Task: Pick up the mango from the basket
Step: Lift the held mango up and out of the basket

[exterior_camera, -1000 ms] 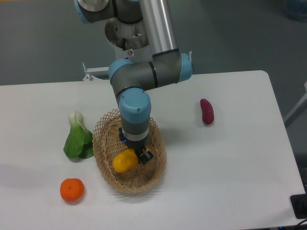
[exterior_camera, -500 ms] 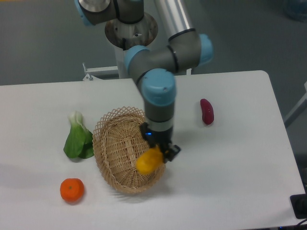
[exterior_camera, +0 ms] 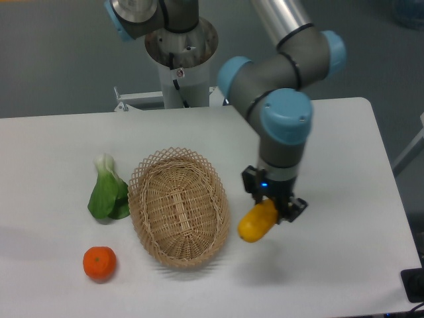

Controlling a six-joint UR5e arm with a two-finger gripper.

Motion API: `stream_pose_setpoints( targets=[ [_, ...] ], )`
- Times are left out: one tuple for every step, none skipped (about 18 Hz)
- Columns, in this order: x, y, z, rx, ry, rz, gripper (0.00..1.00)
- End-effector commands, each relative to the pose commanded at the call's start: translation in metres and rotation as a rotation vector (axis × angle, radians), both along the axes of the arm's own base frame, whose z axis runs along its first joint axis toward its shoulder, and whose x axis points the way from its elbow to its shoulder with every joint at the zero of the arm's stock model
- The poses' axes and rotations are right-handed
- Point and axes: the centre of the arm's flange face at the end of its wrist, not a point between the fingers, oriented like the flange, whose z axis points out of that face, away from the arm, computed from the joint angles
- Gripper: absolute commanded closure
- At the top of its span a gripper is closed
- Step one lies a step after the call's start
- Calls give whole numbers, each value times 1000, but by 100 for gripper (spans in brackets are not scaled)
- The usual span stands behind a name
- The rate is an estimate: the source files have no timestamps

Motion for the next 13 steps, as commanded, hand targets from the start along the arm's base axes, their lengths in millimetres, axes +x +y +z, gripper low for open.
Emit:
stream_pose_setpoints(
  targets=[
    [-9,-3,-1,-2,4,-7,64],
    [-17,-6,-2,0,8,-15,64],
    [-26,-13,0,2,13,-14,64],
    [-33,-19,0,5,14,-8,65],
    [-37,-22,-1,4,15,-8,65],
    [-43,-28,0,2,19,-7,65],
    [-45,-28,-3,-2,17,-24,65],
    [-48,-30,-3,-5,21,-35,65],
    [-52,-35,-4,-7,21,-34,65],
    [-54,-37,-6,-9,21,-35,65],
    [-55,-37,-7,-10,20,-37,65],
    [-56,-37,-8,-12,19,-40,65],
    [-57,-37,-9,-12,19,-40,65]
  ],
)
